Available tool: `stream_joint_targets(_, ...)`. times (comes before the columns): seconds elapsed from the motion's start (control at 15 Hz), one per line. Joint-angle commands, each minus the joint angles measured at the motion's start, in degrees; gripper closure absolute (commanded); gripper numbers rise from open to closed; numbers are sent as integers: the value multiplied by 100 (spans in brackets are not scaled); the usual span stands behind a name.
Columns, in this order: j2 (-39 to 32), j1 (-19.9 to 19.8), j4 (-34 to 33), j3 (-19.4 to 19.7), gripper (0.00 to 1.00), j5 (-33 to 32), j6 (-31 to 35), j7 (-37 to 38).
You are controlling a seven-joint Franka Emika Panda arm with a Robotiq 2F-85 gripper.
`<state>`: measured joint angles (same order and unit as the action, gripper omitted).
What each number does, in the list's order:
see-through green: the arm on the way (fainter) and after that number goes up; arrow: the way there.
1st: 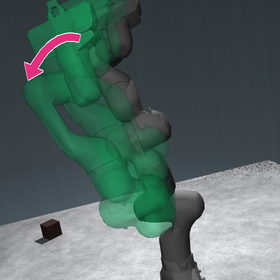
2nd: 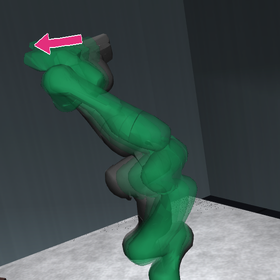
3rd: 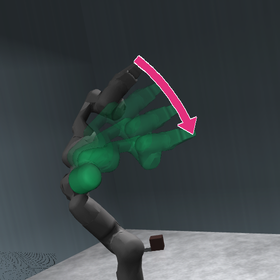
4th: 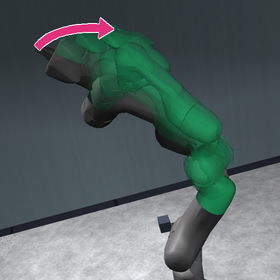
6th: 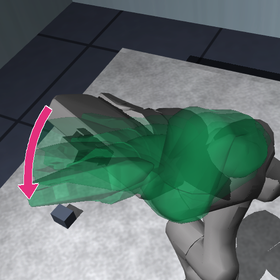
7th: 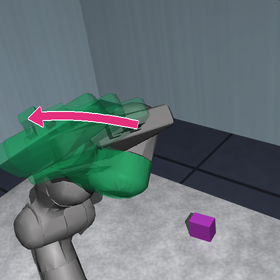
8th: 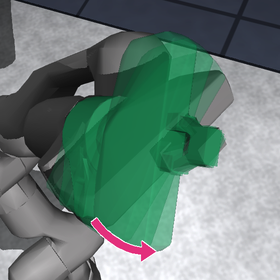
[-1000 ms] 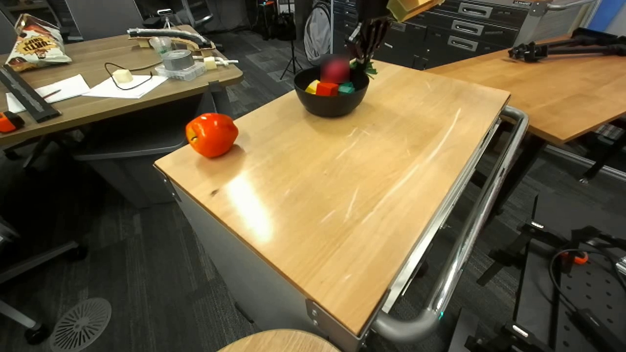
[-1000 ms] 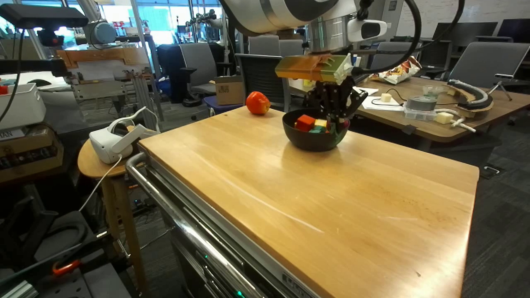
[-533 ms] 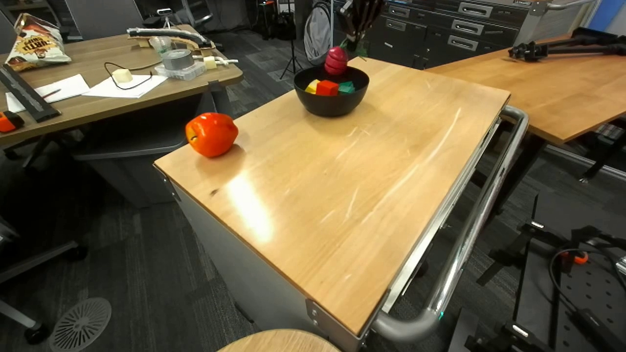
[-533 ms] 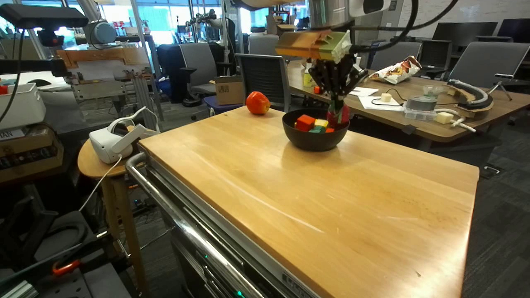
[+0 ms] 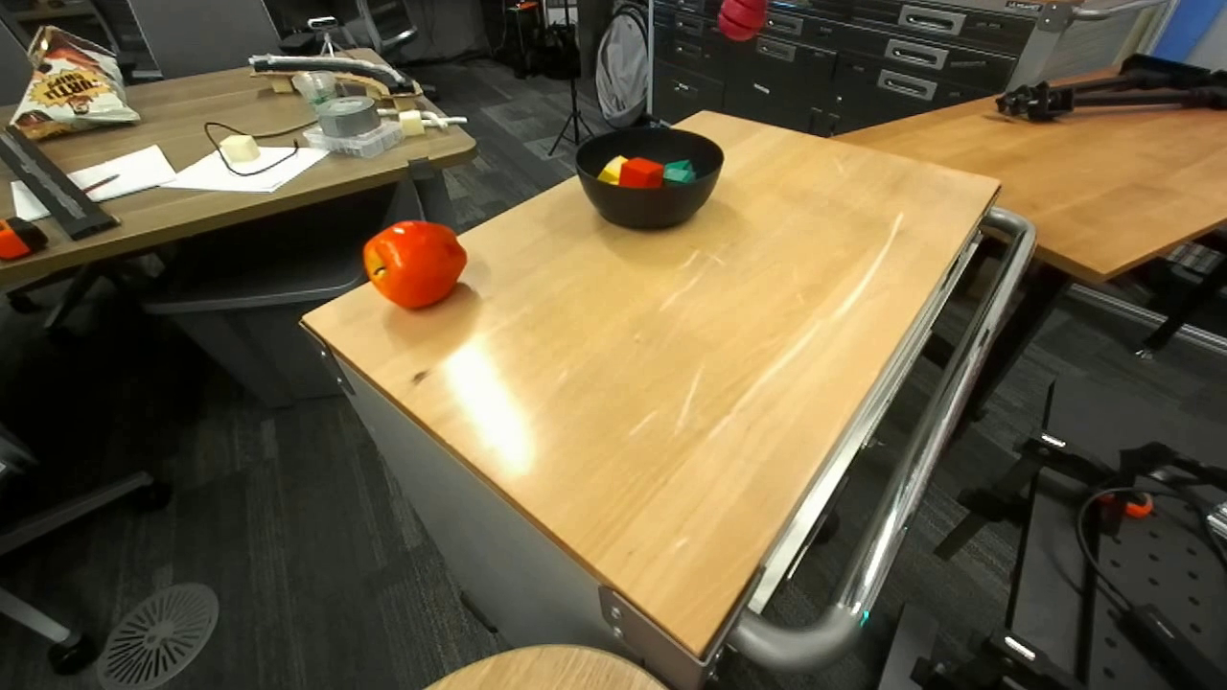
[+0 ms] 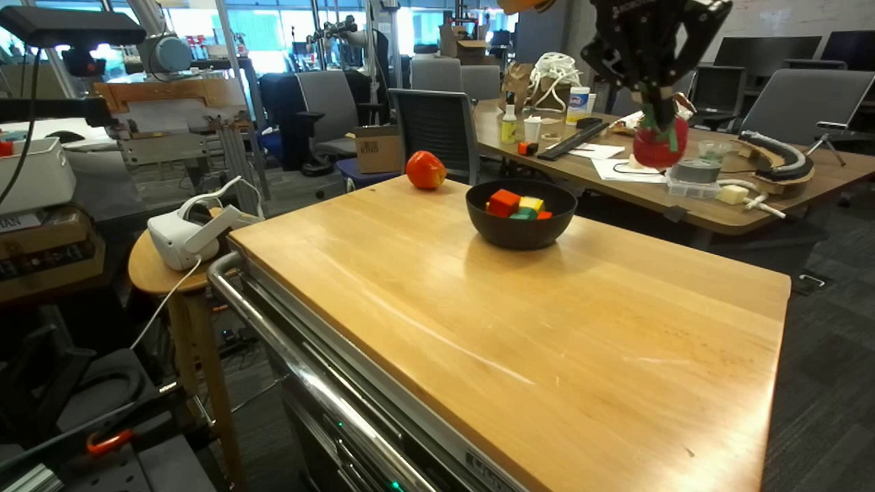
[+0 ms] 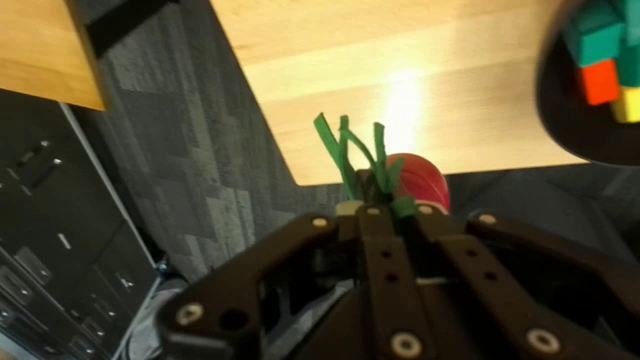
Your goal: Remove the objects from the black bowl and put them on the table then move the apple to the right
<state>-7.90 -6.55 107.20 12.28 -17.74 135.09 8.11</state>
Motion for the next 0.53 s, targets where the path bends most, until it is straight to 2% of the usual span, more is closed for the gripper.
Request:
stream_joint_targets(0.0,-163,-115,-255,138,99,-529,-1011,315)
stream_joint_targets(0.2,-312,-234,-237,83,99,-160,-1571,92)
stream_joint_targets(0.47,-508,-279,-278,60,99,197,-1879,69)
